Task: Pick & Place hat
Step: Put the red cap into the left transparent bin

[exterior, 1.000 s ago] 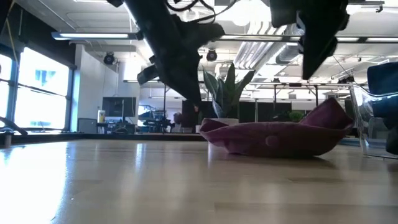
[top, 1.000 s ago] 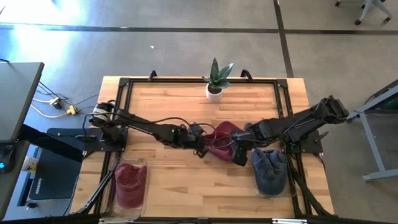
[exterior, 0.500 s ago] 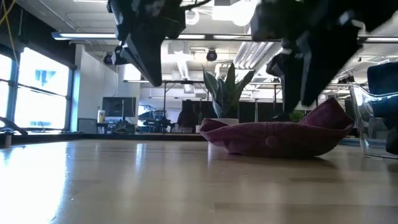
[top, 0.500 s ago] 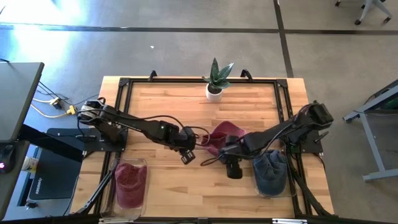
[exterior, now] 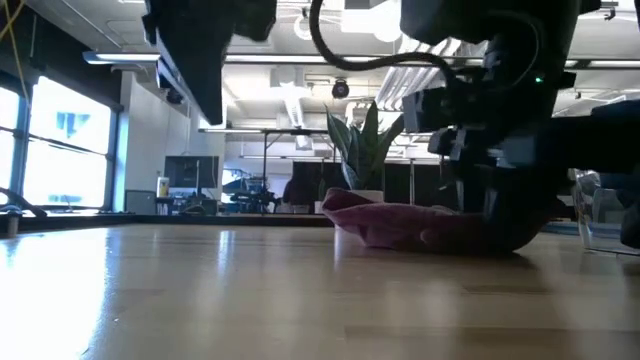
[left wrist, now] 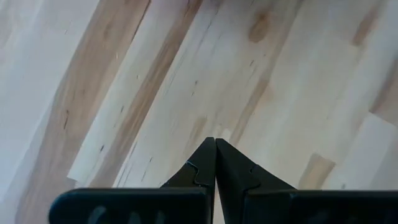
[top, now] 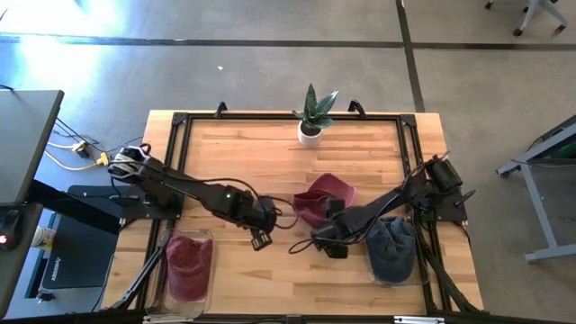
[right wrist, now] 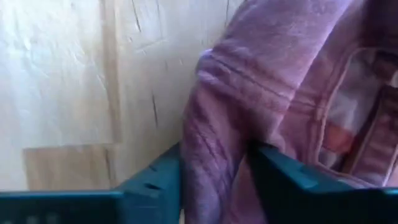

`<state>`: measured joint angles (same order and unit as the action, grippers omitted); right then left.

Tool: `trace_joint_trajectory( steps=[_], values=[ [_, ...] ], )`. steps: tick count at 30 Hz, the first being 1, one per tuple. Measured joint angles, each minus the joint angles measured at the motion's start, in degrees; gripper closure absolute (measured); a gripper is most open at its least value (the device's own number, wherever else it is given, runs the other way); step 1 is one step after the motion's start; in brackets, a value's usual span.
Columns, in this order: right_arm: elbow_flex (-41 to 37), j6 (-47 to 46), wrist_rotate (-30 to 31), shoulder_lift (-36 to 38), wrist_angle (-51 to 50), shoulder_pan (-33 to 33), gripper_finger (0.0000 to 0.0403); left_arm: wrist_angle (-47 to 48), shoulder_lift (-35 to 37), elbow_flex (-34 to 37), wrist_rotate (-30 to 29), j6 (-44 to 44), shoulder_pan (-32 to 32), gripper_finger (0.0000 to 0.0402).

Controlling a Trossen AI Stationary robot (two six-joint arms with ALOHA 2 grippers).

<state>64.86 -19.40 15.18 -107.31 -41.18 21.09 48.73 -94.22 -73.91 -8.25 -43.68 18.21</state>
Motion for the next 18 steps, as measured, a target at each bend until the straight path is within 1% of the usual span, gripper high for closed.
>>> trace_joint_trajectory(
  steps=[3, 6, 7, 8, 9, 12, 15, 18],
  values=[
    [0.00, 0.16, 1.26, -0.28, 0.55, -0.68, 0.0291, -0.55, 2.00, -0.02, 0.00, 1.70, 0.49, 0.0397],
    [-0.07, 0.38, 0.39, -0.04, 0.74, -1.83, 0.0371, -1.48, 3.72, -0.02, -0.14, 3.51, 0.71, 0.0397],
    [-0.17, 0.54, -0.40, 0.48, 0.75, -2.17, 0.0386, -1.97, 4.36, -0.02, -0.23, 4.25, 0.65, 0.0397],
    [-0.17, 0.93, -1.00, 1.35, 0.86, -2.41, 0.0390, -2.18, 5.15, -0.02, -0.75, 4.94, 0.63, 0.0397],
    [-0.17, 1.01, -2.19, 2.71, 1.16, -2.70, 0.0385, -2.21, 6.02, -0.02, -1.44, 5.66, 0.62, 0.0397],
    [-0.13, -0.01, -7.34, 7.34, 2.67, -3.90, 0.0376, -2.79, 7.76, -0.11, -3.86, 7.59, 0.56, 0.0397],
    [-0.13, -0.78, -11.74, 13.00, 5.01, -5.56, 0.0393, -3.11, 8.71, -0.04, -6.68, 10.04, 0.58, 0.0396],
    [-0.07, -1.43, -17.62, 17.43, 8.27, -7.98, 0.0391, -6.94, 9.45, -0.06, -8.32, 14.98, 0.58, 0.0396]
  ],
)
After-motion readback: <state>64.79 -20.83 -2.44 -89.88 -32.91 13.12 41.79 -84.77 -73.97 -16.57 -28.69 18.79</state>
